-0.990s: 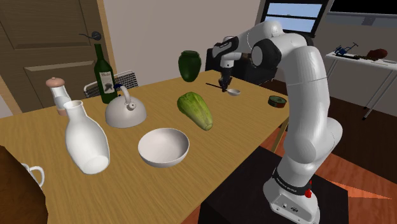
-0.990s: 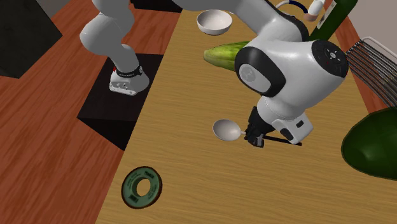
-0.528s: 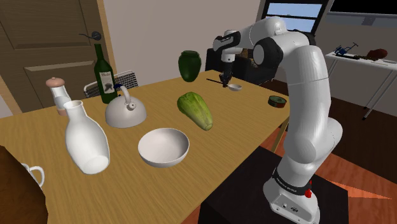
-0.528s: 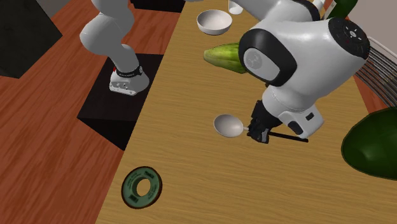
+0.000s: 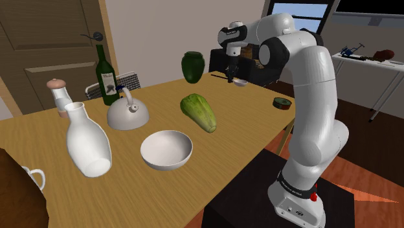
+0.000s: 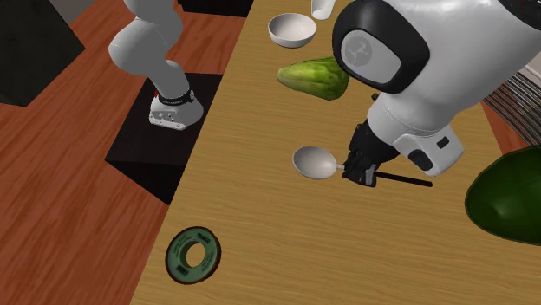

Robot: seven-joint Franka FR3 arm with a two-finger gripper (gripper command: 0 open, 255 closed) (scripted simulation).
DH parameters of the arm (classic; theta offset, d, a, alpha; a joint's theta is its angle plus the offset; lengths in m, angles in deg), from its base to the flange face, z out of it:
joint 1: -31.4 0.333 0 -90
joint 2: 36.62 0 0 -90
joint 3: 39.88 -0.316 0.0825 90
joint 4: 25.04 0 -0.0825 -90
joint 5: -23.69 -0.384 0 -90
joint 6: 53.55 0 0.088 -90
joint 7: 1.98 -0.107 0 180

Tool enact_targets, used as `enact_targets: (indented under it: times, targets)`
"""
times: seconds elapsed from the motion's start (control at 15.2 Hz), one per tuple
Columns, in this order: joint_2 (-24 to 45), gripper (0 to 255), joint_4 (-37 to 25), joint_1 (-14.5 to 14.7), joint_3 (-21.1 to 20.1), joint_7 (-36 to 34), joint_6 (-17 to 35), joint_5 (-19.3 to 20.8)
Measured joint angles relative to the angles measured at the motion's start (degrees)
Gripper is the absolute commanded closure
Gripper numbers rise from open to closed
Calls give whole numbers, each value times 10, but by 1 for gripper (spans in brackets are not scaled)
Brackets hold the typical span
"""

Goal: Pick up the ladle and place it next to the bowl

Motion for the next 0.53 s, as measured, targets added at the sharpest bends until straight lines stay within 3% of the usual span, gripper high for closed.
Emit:
enact_targets:
  times: [0.2, 0.53]
  targets:
    - [-12, 255, 0, 6, 1, -6, -11, 4]
    - [-104, 255, 130, 61, -3, -53, 30, 33]
